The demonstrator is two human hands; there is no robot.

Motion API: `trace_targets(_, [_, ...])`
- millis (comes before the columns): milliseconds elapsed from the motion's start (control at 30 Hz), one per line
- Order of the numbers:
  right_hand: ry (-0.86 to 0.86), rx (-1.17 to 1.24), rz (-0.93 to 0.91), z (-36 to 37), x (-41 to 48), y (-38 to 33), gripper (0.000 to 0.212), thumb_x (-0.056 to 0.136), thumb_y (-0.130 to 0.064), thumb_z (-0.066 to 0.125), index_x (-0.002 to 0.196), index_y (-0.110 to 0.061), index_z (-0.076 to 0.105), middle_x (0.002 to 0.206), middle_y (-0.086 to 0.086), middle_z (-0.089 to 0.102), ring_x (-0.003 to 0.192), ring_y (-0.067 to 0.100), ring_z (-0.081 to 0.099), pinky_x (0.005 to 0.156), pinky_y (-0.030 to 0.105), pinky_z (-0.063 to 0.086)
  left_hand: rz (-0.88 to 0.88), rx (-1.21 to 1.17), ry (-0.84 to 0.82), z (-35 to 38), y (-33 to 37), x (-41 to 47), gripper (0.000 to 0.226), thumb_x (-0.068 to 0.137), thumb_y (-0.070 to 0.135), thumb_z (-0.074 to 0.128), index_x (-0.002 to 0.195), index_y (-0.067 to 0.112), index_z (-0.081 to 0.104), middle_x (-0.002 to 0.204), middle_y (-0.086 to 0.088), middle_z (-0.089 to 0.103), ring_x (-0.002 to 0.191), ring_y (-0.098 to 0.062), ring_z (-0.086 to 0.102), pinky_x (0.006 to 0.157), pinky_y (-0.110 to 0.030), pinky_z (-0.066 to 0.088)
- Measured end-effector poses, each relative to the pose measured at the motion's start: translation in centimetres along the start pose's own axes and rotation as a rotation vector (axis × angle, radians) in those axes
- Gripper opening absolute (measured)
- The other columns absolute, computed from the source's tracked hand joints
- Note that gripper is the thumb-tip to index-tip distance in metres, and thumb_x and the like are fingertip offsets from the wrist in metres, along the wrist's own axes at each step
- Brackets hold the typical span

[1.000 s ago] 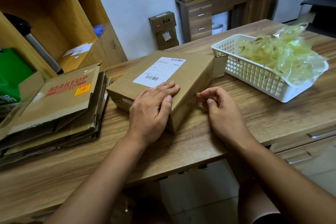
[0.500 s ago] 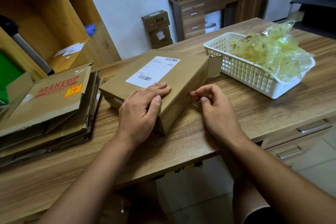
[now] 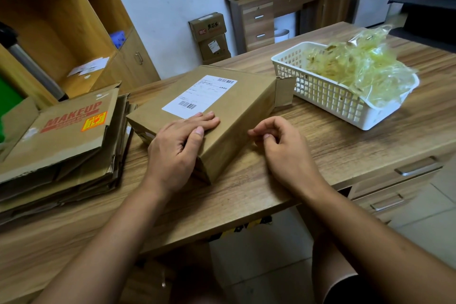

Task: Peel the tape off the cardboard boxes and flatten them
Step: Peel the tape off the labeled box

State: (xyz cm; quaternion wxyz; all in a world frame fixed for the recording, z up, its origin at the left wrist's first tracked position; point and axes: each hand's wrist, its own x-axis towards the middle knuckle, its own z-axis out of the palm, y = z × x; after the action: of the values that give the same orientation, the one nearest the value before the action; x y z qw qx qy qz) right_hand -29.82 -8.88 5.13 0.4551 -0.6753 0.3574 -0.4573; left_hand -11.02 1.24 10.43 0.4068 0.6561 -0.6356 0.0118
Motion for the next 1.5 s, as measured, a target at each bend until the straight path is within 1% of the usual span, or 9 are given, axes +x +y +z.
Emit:
trace_targets(67, [0.021,0.033,0.008,0.0,0.0,0.1,0.038,0.094,0.002,0.045,0.090,-0.031,0.063,0.096,-0.011,0.076,0.095,0.004,0.071,0.092,0.034,0.058,0.002,0.006,0.001,0.0,0.0,0.0,0.036,0.099,0.021,0.044,0.117,0.027,0.074,0.127,0.016,0.067,0.128,0.004,0.052,0.110,-0.040,0.039])
trace_targets(133, [-0.003,0.032,0.004,0.0,0.1,0.2,0.036,0.093,-0.001,0.046,0.091,-0.032,0.064,0.097,-0.011,0.076,0.098,0.004,0.071,0.094,0.037,0.057,0.006,0.010,0.000,0.1,0.0,0.0,0.036,0.099,0.021,0.044,0.117,0.027,0.074,0.127,0.015,0.067,0.128,0.003,0.052,0.110,-0.039,0.039])
trace_targets(533, [-0.169,0.027,0.008,0.3,-0.1,-0.3,0.035,0.092,0.003,0.047,0.092,-0.025,0.068,0.091,-0.008,0.078,0.091,0.005,0.072,0.094,0.041,0.057,0.015,0.013,0.026,0.2,-0.3,0.0,0.035,0.098,0.022,0.044,0.116,0.028,0.074,0.126,0.015,0.067,0.127,0.003,0.053,0.108,-0.042,0.041])
trace_targets(667, [-0.065,0.156,0.033,0.3,0.3,0.5,0.036,0.087,0.002,0.044,0.095,-0.027,0.063,0.099,-0.003,0.076,0.099,0.011,0.071,0.095,0.043,0.057,0.010,-0.004,0.024,0.3,-0.4,0.0,0.035,0.098,0.022,0.044,0.116,0.028,0.074,0.126,0.015,0.067,0.127,0.002,0.053,0.109,-0.043,0.040])
trace_targets(767, [0.003,0.279,0.086,0.2,0.9,1.3,0.040,0.089,0.006,0.040,0.101,-0.027,0.061,0.110,-0.001,0.072,0.107,0.009,0.069,0.102,0.040,0.055,0.014,-0.012,0.028,0.3,-0.6,0.0,0.037,0.098,0.028,0.042,0.115,0.029,0.074,0.126,0.017,0.067,0.127,0.003,0.053,0.109,-0.041,0.039])
trace_targets(867, [-0.001,0.327,0.122,0.4,1.3,1.9,0.043,0.094,0.010,0.038,0.102,-0.026,0.060,0.111,0.001,0.072,0.109,0.012,0.068,0.104,0.042,0.053,0.025,-0.016,0.033,0.3,-0.8,0.0,0.036,0.098,0.027,0.043,0.115,0.030,0.074,0.125,0.018,0.067,0.127,0.003,0.053,0.108,-0.039,0.040])
trace_targets(1133, [-0.045,0.217,0.057,0.6,1.0,2.0,0.041,0.085,0.002,0.035,0.098,-0.027,0.061,0.105,0.000,0.075,0.103,0.012,0.071,0.098,0.037,0.055,0.020,-0.023,0.046,0.3,-0.6,0.0,0.038,0.097,0.031,0.041,0.114,0.028,0.075,0.124,0.017,0.068,0.126,0.002,0.054,0.108,-0.044,0.040])
trace_targets(1333, [-0.080,0.282,0.069,0.6,1.0,2.0,0.048,0.090,0.017,0.031,0.095,-0.017,0.064,0.099,0.004,0.077,0.100,0.017,0.073,0.091,0.030,0.057,0.017,-0.013,0.063,0.5,-0.4,0.0,0.036,0.097,0.025,0.044,0.113,0.028,0.075,0.123,0.016,0.069,0.125,0.003,0.055,0.108,-0.044,0.040])
trace_targets(1500, [-0.144,0.201,0.022,0.7,0.7,1.7,0.043,0.088,0.009,0.035,0.096,-0.021,0.064,0.096,0.000,0.078,0.097,0.015,0.073,0.094,0.035,0.057,0.013,-0.003,0.069,0.5,-0.2,0.0,0.034,0.097,0.021,0.046,0.112,0.027,0.076,0.122,0.016,0.069,0.125,0.003,0.055,0.107,-0.043,0.040])
